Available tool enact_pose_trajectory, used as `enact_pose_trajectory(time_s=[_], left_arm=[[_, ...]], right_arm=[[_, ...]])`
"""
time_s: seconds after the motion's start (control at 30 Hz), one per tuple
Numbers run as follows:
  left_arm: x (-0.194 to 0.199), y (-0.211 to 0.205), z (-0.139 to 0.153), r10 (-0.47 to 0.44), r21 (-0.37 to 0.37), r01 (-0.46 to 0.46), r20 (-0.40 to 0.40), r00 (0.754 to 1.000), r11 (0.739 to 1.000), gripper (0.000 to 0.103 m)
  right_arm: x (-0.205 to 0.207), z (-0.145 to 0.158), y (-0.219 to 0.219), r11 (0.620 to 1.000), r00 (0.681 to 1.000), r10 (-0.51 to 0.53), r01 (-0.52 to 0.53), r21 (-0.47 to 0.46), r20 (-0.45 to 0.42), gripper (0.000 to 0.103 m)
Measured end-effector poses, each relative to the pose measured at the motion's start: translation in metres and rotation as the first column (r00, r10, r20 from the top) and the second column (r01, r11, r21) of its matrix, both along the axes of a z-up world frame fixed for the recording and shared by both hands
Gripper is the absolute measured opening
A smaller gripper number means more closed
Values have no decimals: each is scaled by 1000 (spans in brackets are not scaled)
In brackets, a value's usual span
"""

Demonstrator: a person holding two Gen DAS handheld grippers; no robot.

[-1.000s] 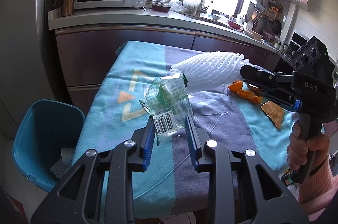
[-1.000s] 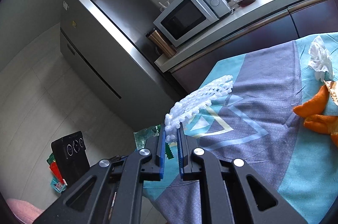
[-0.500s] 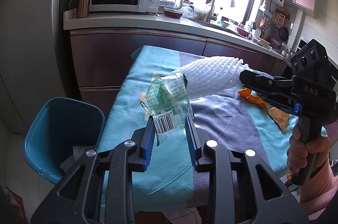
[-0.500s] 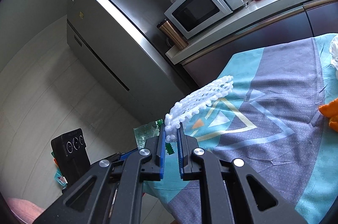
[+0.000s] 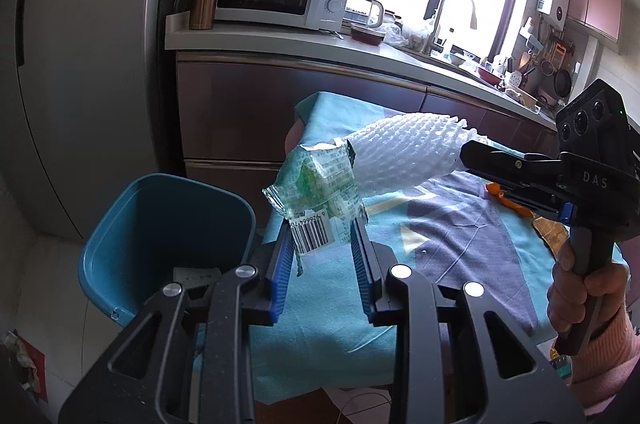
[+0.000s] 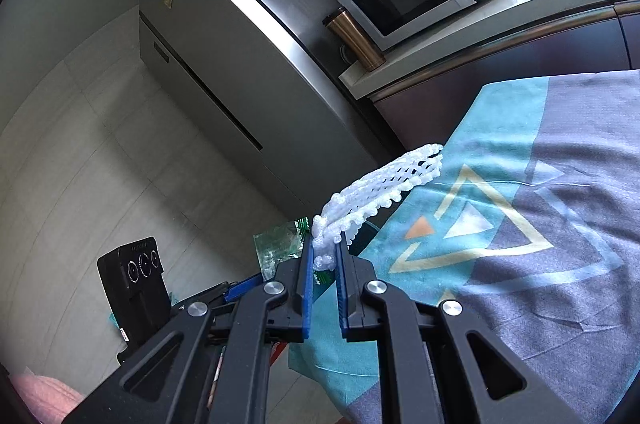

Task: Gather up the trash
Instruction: 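Carry the clear packet and foam net with both tools over the teal bin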

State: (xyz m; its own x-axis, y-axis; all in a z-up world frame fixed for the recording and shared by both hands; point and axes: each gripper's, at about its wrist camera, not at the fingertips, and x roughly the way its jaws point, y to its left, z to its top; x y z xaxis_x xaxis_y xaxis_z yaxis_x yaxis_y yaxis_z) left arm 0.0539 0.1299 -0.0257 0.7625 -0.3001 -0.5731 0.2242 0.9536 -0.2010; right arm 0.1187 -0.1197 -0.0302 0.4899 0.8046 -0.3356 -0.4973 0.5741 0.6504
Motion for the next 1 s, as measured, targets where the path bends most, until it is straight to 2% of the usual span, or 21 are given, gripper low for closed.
enact_pose_trajectory(time_s=[1.0], left_arm=[[5, 62, -13, 150, -1, -150, -38, 988, 989, 29]], right_arm=[[32, -6, 81, 986, 990, 138, -141, -93, -36, 9]])
